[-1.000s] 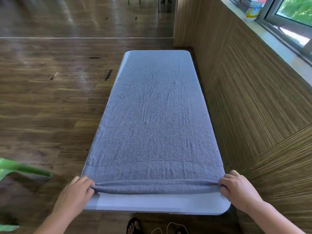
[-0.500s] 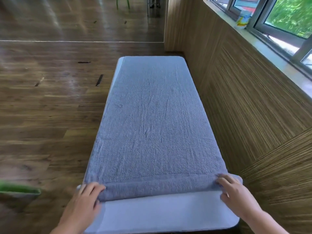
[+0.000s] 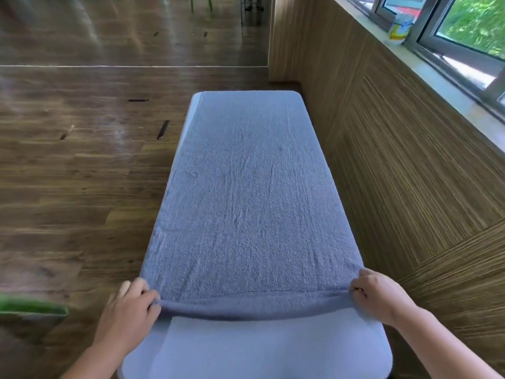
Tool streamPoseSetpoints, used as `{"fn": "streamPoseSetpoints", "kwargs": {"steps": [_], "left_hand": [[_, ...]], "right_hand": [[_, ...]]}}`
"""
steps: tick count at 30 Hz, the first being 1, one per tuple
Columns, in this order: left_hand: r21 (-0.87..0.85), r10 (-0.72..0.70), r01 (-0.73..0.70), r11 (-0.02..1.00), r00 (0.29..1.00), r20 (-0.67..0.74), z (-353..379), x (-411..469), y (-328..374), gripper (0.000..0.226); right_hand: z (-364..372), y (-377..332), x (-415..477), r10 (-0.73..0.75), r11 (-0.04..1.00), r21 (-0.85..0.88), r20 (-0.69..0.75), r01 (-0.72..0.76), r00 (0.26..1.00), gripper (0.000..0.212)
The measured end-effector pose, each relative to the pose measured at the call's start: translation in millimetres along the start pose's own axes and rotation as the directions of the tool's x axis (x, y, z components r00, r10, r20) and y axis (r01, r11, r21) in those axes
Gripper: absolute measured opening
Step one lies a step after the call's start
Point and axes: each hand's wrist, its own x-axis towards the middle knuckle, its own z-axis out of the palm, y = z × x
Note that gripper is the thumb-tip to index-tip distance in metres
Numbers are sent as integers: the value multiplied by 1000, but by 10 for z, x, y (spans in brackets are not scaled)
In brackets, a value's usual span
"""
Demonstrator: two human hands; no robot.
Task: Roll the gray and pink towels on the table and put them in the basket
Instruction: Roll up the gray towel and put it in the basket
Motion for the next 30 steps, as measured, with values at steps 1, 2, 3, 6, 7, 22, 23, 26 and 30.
{"fn": "streamPoseSetpoints", "kwargs": {"steps": [1, 2, 3, 6, 7, 22, 23, 26, 30], "left_hand": [[-20, -69, 70, 997, 997, 32, -13, 83, 19, 9], [-57, -141, 145, 988, 987, 73, -37, 151, 56, 6], [-96, -203, 214, 972, 973, 113, -43, 192, 97, 11], [-132, -250, 258, 957, 965, 73, -10, 173, 266, 26], [-114, -197, 199, 973, 980, 31, 11, 128, 352, 28], [-78, 119, -120, 990, 993, -16, 46, 258, 484, 13], [-74, 106, -107, 992, 994, -18, 29, 295, 480, 15], [-91, 15, -15, 996, 1000, 3, 34, 468, 479, 17], [-223, -106, 109, 969, 994, 25, 84, 545, 590, 22]], "right_hand": [[-54, -25, 78, 11, 1000, -5, 37, -10, 999, 27], [-86, -35, 151, 31, 999, 6, 36, -31, 999, 24], [-98, -49, 183, 54, 999, 1, 26, -54, 998, 17], [41, -11, 104, 32, 998, 53, -152, -24, 988, 32], [76, -26, 29, 11, 996, 85, -179, 5, 984, 36], [90, -56, 214, -197, 980, -31, -97, 195, 975, 24], [27, -89, 251, -183, 983, -26, -75, 181, 980, 25], [-62, -218, 417, -69, 997, 34, 16, 68, 997, 20], [72, -280, 450, -2, 993, 114, -112, 15, 994, 23]]}}
